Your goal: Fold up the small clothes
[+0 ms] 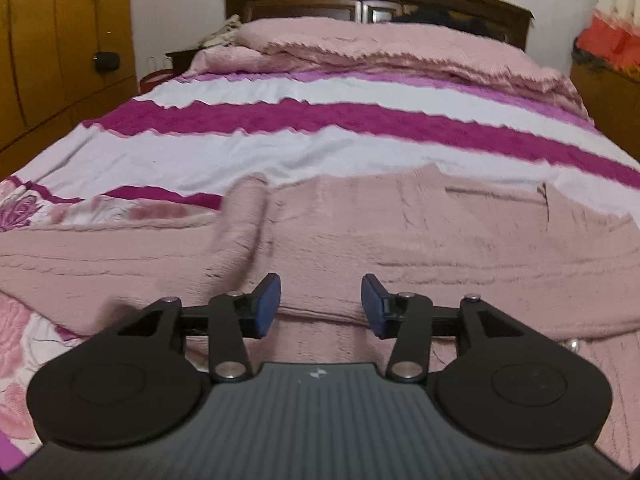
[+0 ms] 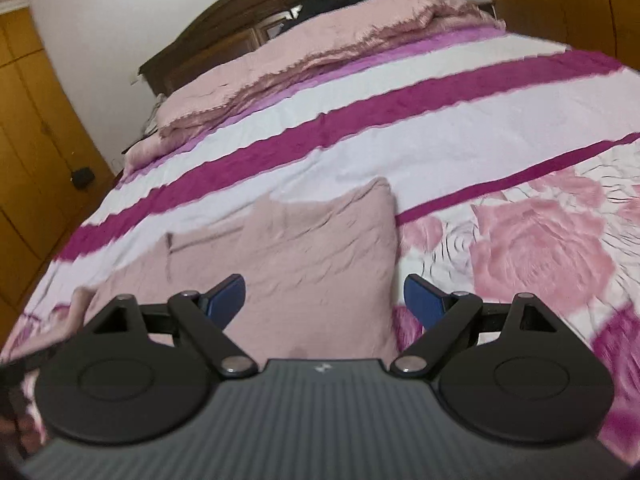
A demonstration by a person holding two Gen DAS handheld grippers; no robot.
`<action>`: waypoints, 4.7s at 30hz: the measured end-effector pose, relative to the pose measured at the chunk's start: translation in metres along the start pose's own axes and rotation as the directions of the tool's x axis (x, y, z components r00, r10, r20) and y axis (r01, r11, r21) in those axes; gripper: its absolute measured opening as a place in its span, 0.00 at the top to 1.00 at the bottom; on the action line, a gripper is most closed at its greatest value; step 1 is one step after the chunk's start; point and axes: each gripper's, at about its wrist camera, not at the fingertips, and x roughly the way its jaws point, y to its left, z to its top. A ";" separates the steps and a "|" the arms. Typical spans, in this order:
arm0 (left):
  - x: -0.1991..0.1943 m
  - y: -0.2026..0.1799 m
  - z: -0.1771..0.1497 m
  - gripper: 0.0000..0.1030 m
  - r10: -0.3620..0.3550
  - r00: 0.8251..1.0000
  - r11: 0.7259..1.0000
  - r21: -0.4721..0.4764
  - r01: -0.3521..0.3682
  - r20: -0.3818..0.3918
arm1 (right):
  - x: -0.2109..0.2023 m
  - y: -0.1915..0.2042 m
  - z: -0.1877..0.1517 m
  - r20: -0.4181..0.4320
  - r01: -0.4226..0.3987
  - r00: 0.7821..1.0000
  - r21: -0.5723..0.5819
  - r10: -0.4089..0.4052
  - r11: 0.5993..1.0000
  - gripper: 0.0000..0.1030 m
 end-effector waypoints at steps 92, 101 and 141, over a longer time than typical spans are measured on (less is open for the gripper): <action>0.015 0.274 -0.018 0.25 0.195 0.981 0.760 -0.628 -0.165 -0.021 | -0.080 0.100 -0.162 -0.006 0.178 0.982 -0.271 -0.187 0.946 0.37; 0.042 0.276 -0.004 0.79 0.187 0.982 0.827 -0.537 -0.168 -0.020 | -0.075 0.105 -0.161 -0.006 0.200 0.978 -0.265 -0.209 0.943 0.33; -0.082 -0.003 0.104 0.88 -0.140 0.917 0.975 -0.111 0.194 0.375 | -0.114 0.058 -0.114 0.098 0.111 0.989 -0.021 -0.108 0.994 0.34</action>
